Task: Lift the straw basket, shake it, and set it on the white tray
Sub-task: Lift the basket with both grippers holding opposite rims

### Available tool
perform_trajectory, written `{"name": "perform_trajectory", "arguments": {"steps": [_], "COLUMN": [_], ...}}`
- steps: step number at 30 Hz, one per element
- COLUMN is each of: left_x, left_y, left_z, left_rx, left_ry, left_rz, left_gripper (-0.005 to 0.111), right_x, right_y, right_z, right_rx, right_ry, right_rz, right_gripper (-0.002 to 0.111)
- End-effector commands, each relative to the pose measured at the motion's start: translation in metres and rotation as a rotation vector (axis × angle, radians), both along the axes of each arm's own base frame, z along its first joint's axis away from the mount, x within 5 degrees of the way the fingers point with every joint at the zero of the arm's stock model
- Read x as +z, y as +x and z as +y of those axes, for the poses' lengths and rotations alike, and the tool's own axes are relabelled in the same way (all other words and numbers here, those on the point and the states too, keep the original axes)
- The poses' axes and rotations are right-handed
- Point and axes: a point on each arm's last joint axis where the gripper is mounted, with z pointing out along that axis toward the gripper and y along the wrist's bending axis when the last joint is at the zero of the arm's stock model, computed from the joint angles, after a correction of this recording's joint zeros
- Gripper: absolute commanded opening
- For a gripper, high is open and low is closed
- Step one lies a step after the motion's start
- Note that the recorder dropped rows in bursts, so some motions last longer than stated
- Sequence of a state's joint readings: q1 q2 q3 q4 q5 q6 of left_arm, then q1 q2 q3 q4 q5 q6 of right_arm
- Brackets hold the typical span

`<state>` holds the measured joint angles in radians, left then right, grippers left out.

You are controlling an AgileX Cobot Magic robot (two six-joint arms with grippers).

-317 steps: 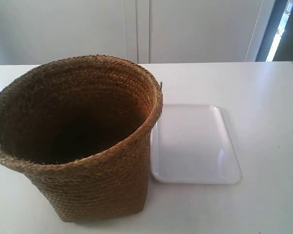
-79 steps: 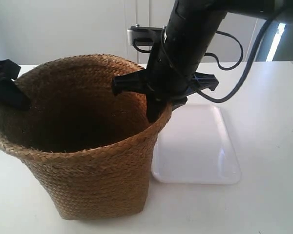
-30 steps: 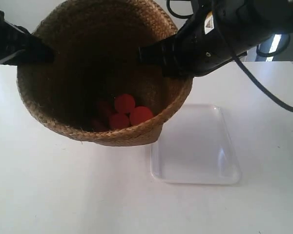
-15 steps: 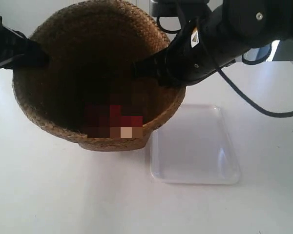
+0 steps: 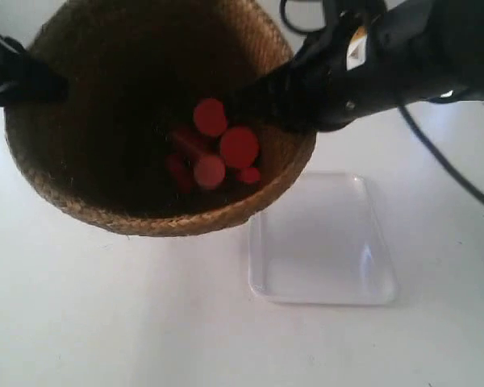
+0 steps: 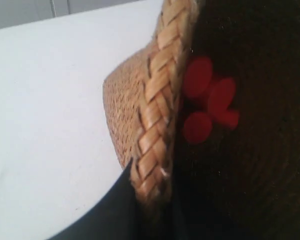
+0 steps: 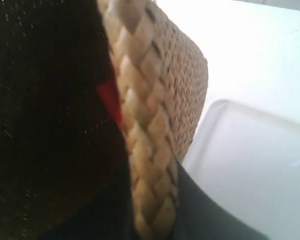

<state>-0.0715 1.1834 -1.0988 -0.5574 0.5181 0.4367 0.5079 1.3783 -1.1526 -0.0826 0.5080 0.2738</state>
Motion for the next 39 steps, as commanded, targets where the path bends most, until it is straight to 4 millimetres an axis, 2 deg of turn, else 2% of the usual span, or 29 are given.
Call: {"name": "perform_trajectory", "arguments": {"steps": [1,11,25,27,30,31,32,33,34,36,37,39], "left_x": [0.007,0.002,-0.006,0.005,0.054,0.07,0.078,0.073,0.056,0.018,0.009,0.006], "left_y": [-0.005,-0.003,0.003,-0.005,-0.041,-0.054,-0.059,-0.055,-0.044,-0.026,-0.025,-0.024], "left_z": [0.001,0.001,0.0,-0.001,-0.004,-0.005,-0.006,-0.005,-0.003,-0.001,-0.001,0.0], "left_rx": [0.0,-0.005,-0.017,-0.066,-0.164,-0.173,-0.158,-0.128,-0.104,-0.07,-0.064,-0.074], "left_ry": [0.013,0.007,0.035,0.065,0.071,0.055,0.013,-0.011,0.007,0.01,-0.004,0.018], "left_rz": [-0.036,-0.01,0.015,0.017,-0.048,-0.104,-0.163,-0.211,-0.215,-0.094,-0.03,-0.021], "left_gripper": [0.0,0.0,0.0,0.0,0.0,0.0,0.0,0.0,0.0,0.0,0.0,0.0], "right_x": [0.017,-0.004,-0.028,-0.007,0.058,0.075,0.085,0.078,0.061,0.009,-0.001,0.003], "right_y": [-0.008,-0.003,0.009,0.002,-0.033,-0.044,-0.054,-0.055,-0.05,-0.028,-0.023,-0.022], "right_z": [-0.005,-0.003,0.004,0.001,-0.011,-0.015,-0.017,-0.014,-0.01,-0.005,-0.007,-0.006], "right_rx": [0.016,0.017,0.017,0.022,0.078,0.084,0.094,0.101,0.1,0.057,0.023,0.028], "right_ry": [-0.006,-0.087,-0.126,-0.116,-0.074,-0.035,0.016,0.061,0.066,-0.008,-0.012,0.002], "right_rz": [-0.07,0.055,0.131,0.125,-0.01,-0.079,-0.164,-0.22,-0.223,-0.06,0.001,-0.032], "right_gripper": [0.0,0.0,0.0,0.0,0.0,0.0,0.0,0.0,0.0,0.0,0.0,0.0]}}
